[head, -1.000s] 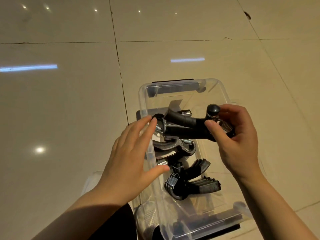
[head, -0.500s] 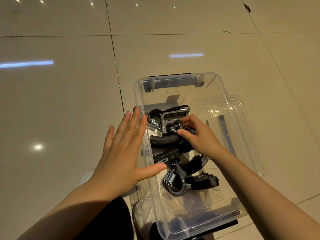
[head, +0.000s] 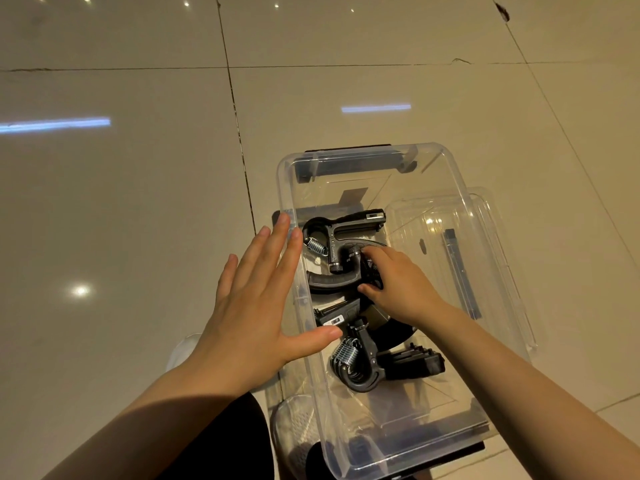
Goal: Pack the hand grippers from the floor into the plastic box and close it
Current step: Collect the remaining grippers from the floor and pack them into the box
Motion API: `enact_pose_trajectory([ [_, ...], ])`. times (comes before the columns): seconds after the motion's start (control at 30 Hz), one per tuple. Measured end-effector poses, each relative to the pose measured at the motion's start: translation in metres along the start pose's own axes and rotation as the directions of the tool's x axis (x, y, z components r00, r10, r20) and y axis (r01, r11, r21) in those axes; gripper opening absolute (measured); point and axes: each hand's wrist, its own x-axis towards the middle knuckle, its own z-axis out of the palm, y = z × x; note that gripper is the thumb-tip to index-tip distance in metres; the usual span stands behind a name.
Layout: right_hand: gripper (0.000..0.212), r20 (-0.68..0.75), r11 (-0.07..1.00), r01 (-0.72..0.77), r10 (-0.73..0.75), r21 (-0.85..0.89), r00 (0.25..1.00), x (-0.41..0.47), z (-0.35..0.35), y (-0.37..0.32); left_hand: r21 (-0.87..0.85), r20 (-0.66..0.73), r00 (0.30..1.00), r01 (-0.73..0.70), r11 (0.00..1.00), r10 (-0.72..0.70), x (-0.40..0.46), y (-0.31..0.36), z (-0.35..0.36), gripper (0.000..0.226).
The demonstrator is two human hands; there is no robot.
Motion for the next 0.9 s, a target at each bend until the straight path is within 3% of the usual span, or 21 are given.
enact_pose_trajectory([
  [0.1,0.072,-0.080,0.984,0.176,-0.177,-0.028,0.981,-0.005,-0.001,-0.012,0.002,0.000,1.000,0.001,1.000,-0.001,0.000,-0.001,0.001,0.106],
  [0.17,0.081,0.010,0.949,0.310,-0.310,-0.062,0.951,-0.009,0.003,-0.024,-0.012,0.002,1.000,-0.002,1.000,0.002,0.000,-0.002,0.001,0.107],
  [0.23,0.090,0.125,0.924,0.364,-0.350,-0.115,0.928,-0.014,0.011,-0.034,-0.015,0.003,1.000,0.002,1.000,-0.002,0.000,-0.002,0.001,0.107],
  [0.43,0.097,0.089,0.923,0.332,-0.321,-0.196,0.943,-0.018,0.024,-0.038,-0.015,-0.004,1.000,0.011,1.000,-0.011,0.000,-0.003,0.002,0.106],
  [0.9,0.094,0.104,0.924,0.352,-0.340,-0.150,0.935,-0.027,0.015,-0.034,-0.011,0.001,1.000,-0.004,1.000,0.004,0.000,-0.003,0.001,0.105],
])
